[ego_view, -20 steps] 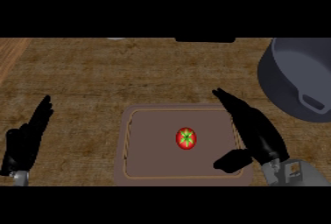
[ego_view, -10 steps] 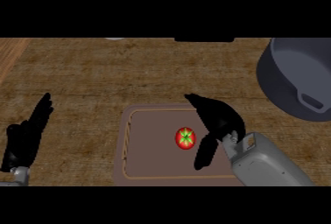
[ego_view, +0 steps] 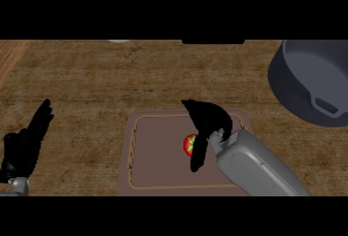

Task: Pick the tomato from the tray and place it in the pot

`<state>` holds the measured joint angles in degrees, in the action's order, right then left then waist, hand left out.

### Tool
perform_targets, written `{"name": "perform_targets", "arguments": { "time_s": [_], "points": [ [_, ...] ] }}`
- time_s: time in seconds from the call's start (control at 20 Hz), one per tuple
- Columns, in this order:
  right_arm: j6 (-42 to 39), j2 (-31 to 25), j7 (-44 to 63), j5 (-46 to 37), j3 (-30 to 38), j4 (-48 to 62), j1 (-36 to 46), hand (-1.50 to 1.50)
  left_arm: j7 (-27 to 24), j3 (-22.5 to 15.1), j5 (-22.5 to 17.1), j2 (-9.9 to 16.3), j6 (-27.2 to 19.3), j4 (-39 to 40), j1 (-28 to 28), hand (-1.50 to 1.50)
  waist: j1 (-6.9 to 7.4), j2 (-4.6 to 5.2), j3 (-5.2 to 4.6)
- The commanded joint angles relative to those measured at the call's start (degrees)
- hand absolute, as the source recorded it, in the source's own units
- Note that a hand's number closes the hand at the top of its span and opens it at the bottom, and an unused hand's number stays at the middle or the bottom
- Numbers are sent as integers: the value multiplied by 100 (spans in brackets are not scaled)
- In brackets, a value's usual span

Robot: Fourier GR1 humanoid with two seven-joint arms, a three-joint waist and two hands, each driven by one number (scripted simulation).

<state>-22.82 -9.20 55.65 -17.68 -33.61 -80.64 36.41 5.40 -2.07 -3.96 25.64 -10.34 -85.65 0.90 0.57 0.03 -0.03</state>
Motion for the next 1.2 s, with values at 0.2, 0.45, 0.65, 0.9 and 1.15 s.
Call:
{"name": "perform_targets", "arguments": {
  "time_s": [0.2,0.45,0.65,0.9,1.15],
  "points": [
    [-420,583,554,-330,26,591,222,-150,213,171,31,-32,181,-356,200,0,-5,-8,3],
    [-600,356,14,-462,340,1128,205,-150,62,310,152,-109,224,15,-73,0,-28,2,2],
    [-526,725,236,-840,244,1126,66,-150,-129,465,150,-155,355,-52,215,0,-23,-6,2],
    [-378,902,-40,-1355,185,1192,-327,-150,205,362,433,-425,318,-131,-30,0,-47,-6,3],
    [-406,915,-517,-1549,413,1880,-129,-150,35,275,744,-710,170,-74,11,0,-28,1,3]
  ]
}}
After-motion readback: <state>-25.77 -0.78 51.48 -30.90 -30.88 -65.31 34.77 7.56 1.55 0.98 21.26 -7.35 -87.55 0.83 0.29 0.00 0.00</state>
